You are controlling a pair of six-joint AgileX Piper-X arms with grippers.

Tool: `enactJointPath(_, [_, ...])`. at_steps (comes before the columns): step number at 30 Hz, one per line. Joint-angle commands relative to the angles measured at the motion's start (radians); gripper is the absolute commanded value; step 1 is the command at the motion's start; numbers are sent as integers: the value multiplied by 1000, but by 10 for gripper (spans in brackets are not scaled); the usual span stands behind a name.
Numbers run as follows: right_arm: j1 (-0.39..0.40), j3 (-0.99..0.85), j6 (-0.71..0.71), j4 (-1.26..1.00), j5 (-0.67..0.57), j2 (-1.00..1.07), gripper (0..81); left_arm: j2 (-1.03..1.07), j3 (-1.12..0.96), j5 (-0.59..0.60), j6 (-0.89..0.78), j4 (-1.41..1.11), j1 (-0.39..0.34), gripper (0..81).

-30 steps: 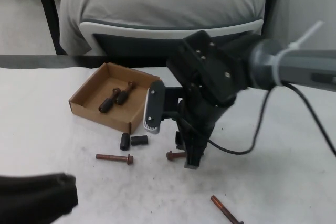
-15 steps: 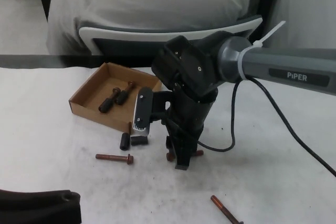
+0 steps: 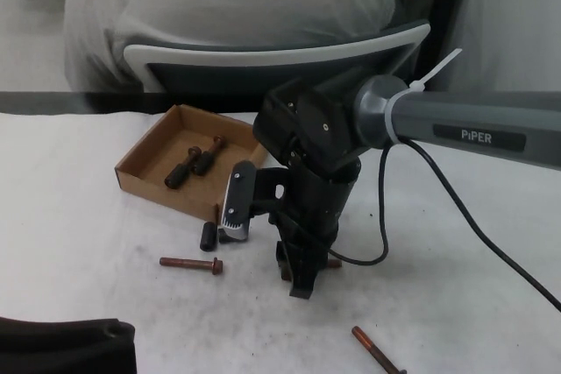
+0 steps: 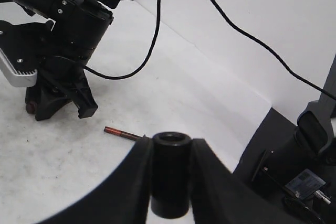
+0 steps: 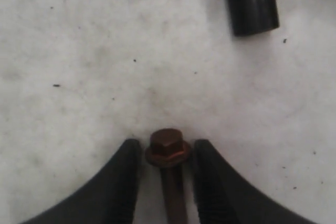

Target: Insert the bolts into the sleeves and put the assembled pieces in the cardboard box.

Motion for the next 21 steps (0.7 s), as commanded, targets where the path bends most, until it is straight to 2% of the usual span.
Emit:
enactJointPath(1, [3, 7, 28, 6, -14, 32, 62, -7, -1, 9, -1, -12, -2, 8])
enactJointPath(2, [3, 7, 56, 6, -14, 32, 0, -7, -1, 9, -1, -12, -2, 8])
enactJointPath(6, [1, 7, 111, 49, -45, 27, 2, -7, -1, 8, 9, -12, -2, 8])
enactJointPath(14, [1, 7, 232, 110, -219, -54, 2, -7, -1, 8, 28, -12, -2, 8])
enactJointPath(18, [1, 7, 267, 96, -265, -156, 2, -7, -1, 12, 146, -12, -2, 8])
enactJointPath(21, [1, 7, 315, 67, -295, -246, 2, -7, -1, 12, 315, -12, -2, 8])
